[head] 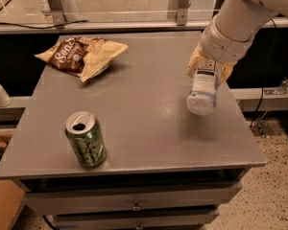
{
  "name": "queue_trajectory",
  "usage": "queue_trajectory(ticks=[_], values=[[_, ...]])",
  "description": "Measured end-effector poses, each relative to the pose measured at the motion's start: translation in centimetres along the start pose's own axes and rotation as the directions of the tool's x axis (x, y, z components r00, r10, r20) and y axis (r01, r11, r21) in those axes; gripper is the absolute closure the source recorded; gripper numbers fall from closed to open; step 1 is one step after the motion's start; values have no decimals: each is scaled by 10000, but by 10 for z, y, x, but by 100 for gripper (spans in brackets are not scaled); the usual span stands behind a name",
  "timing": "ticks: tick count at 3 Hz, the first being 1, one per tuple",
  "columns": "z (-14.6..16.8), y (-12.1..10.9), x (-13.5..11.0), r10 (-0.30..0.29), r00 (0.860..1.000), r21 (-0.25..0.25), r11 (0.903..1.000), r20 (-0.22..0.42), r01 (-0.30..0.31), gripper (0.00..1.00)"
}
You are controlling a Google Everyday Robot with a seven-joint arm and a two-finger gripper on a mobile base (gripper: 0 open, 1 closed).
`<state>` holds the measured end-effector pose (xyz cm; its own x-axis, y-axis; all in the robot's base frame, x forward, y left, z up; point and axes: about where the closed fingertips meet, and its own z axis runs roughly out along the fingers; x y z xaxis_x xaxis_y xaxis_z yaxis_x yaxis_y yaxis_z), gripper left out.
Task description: Place blue plastic bottle upright
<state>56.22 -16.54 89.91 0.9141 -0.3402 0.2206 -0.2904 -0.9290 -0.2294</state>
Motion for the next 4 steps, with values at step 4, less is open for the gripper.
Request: queue_trajectory(ticks=[4], values=[[-44,-25,-4,-1683,9581,2394,9448,-2318,2239,100]])
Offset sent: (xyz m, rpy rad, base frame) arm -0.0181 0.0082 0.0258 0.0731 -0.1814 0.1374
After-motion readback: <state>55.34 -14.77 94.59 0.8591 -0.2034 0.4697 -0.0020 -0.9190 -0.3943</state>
